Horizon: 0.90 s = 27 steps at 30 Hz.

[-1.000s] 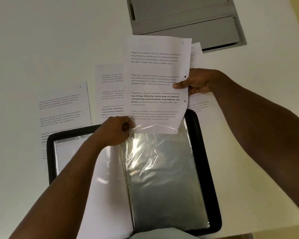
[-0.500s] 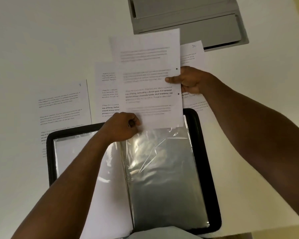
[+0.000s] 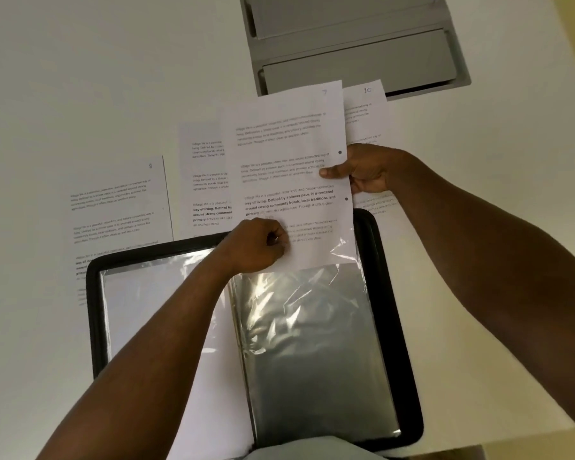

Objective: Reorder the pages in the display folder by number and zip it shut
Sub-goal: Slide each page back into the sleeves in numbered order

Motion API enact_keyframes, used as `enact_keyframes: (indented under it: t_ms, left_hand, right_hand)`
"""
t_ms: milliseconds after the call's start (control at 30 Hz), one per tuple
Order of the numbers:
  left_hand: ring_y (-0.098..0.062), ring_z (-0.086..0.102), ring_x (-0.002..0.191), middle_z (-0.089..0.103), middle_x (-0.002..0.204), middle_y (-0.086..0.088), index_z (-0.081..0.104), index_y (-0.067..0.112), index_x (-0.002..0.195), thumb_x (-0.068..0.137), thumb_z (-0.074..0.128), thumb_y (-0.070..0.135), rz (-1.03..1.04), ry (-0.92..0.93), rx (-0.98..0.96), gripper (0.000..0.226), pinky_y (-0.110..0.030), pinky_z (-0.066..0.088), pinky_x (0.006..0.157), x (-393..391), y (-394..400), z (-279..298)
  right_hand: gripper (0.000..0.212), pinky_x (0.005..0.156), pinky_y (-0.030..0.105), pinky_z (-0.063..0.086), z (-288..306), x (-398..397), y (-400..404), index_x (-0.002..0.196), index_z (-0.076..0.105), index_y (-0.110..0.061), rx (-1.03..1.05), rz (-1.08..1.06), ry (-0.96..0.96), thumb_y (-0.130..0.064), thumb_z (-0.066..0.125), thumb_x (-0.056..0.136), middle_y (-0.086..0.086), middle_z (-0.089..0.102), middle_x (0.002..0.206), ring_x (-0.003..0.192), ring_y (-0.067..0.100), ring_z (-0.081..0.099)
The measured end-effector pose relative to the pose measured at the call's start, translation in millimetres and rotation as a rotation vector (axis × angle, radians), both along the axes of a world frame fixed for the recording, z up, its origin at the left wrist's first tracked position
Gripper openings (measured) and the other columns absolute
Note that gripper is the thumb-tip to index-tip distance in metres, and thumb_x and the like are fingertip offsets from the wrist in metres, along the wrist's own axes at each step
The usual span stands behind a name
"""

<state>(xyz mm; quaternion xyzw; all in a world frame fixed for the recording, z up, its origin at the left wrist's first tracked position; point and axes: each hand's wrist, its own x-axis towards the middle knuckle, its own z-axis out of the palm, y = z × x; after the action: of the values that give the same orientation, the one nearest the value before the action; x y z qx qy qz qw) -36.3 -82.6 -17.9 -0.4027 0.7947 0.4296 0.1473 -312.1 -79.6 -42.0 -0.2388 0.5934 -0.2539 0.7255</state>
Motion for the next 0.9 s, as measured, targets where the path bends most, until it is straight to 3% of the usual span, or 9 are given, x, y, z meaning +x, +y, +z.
enact_keyframes:
  t_ms: [100, 200, 300, 367, 433, 567, 700, 800, 900]
  left_hand:
    - [-0.007, 0.062, 0.089, 0.068, 0.096, 0.007, 0.067, 0.016, 0.099, 0.089, 0.062, 0.016, 0.031, 0.008, 0.000, 0.012, -0.022, 0.050, 0.082, 8.4, -2.8, -1.1]
    - [-0.003, 0.059, 0.081, 0.063, 0.087, 0.012, 0.064, 0.020, 0.094, 0.091, 0.062, 0.018, 0.034, 0.015, -0.041, 0.004, -0.015, 0.043, 0.070, 6.7, -0.3, -0.5]
    - [-0.013, 0.061, 0.087, 0.067, 0.093, 0.004, 0.067, 0.017, 0.100, 0.090, 0.061, 0.018, 0.029, 0.018, -0.067, 0.011, -0.026, 0.049, 0.079, 4.3, 1.1, -1.8]
    - [-0.013, 0.062, 0.087, 0.068, 0.093, 0.004, 0.068, 0.019, 0.097, 0.089, 0.062, 0.018, 0.053, 0.025, -0.057, 0.009, -0.028, 0.050, 0.082, 5.8, 1.1, -2.5]
    - [-0.011, 0.063, 0.088, 0.068, 0.093, 0.006, 0.068, 0.020, 0.096, 0.088, 0.063, 0.015, 0.080, 0.036, -0.045, 0.010, -0.026, 0.050, 0.082, 8.1, 1.3, -4.1]
    - [-0.010, 0.063, 0.091, 0.069, 0.097, 0.005, 0.069, 0.016, 0.099, 0.089, 0.065, 0.017, 0.100, 0.055, -0.026, 0.011, -0.023, 0.049, 0.084, 12.0, 0.3, -3.8]
    - [-0.008, 0.061, 0.091, 0.066, 0.097, 0.007, 0.068, 0.016, 0.100, 0.089, 0.063, 0.013, 0.104, 0.070, -0.032, 0.013, -0.015, 0.045, 0.080, 11.1, 1.9, -2.4]
    - [-0.007, 0.061, 0.091, 0.065, 0.097, 0.009, 0.068, 0.017, 0.101, 0.089, 0.062, 0.010, 0.111, 0.081, -0.030, 0.015, -0.011, 0.043, 0.079, 12.1, 1.7, -1.2]
    - [-0.006, 0.060, 0.091, 0.065, 0.097, 0.009, 0.068, 0.017, 0.101, 0.089, 0.062, 0.010, 0.126, 0.089, -0.026, 0.015, -0.010, 0.042, 0.077, 12.8, 2.3, -0.5]
  right_hand:
    - [0.070, 0.086, 0.042, 0.057, 3.3, 2.2, 0.7, 0.124, 0.062, -0.015, 0.027, 0.088, -0.007, -0.023, 0.082, 0.058, 0.006, 0.070, 0.117, 0.110, 0.024, 0.066]
    - [0.060, 0.090, 0.041, 0.056, 3.6, 13.7, 1.3, 0.128, 0.059, -0.012, 0.074, 0.243, 0.013, -0.014, 0.076, 0.071, 0.008, 0.069, 0.120, 0.109, 0.022, 0.066]
    - [0.049, 0.087, 0.038, 0.057, 6.6, 19.7, 0.2, 0.124, 0.061, -0.013, 0.088, 0.304, 0.043, -0.009, 0.075, 0.076, 0.006, 0.071, 0.115, 0.105, 0.020, 0.068]
    - [0.040, 0.085, 0.036, 0.058, 6.6, 20.3, -1.6, 0.122, 0.062, -0.015, 0.038, 0.207, 0.040, -0.015, 0.072, 0.084, 0.005, 0.071, 0.115, 0.102, 0.017, 0.069]
    - [0.042, 0.085, 0.034, 0.058, 4.8, 17.5, -1.5, 0.123, 0.061, -0.014, 0.000, 0.132, 0.078, -0.020, 0.072, 0.084, 0.006, 0.070, 0.117, 0.102, 0.016, 0.069]
    - [0.066, 0.089, 0.036, 0.056, 11.4, 16.6, -0.8, 0.121, 0.063, -0.015, 0.043, 0.434, 0.218, -0.031, 0.083, 0.061, 0.003, 0.073, 0.111, 0.103, 0.018, 0.069]
    - [0.053, 0.086, 0.034, 0.058, 15.3, 17.0, -4.8, 0.121, 0.063, -0.015, -0.025, 0.285, 0.180, -0.028, 0.079, 0.072, 0.002, 0.072, 0.111, 0.099, 0.016, 0.070]
    - [0.067, 0.088, 0.037, 0.057, 21.7, 17.9, -3.1, 0.119, 0.064, -0.011, 0.057, 0.574, 0.284, -0.033, 0.084, 0.058, 0.006, 0.074, 0.104, 0.095, 0.020, 0.070]
    - [0.052, 0.085, 0.040, 0.058, 15.8, 17.6, -7.3, 0.115, 0.063, -0.012, -0.032, 0.333, 0.294, -0.031, 0.082, 0.070, 0.007, 0.073, 0.106, 0.095, 0.020, 0.071]
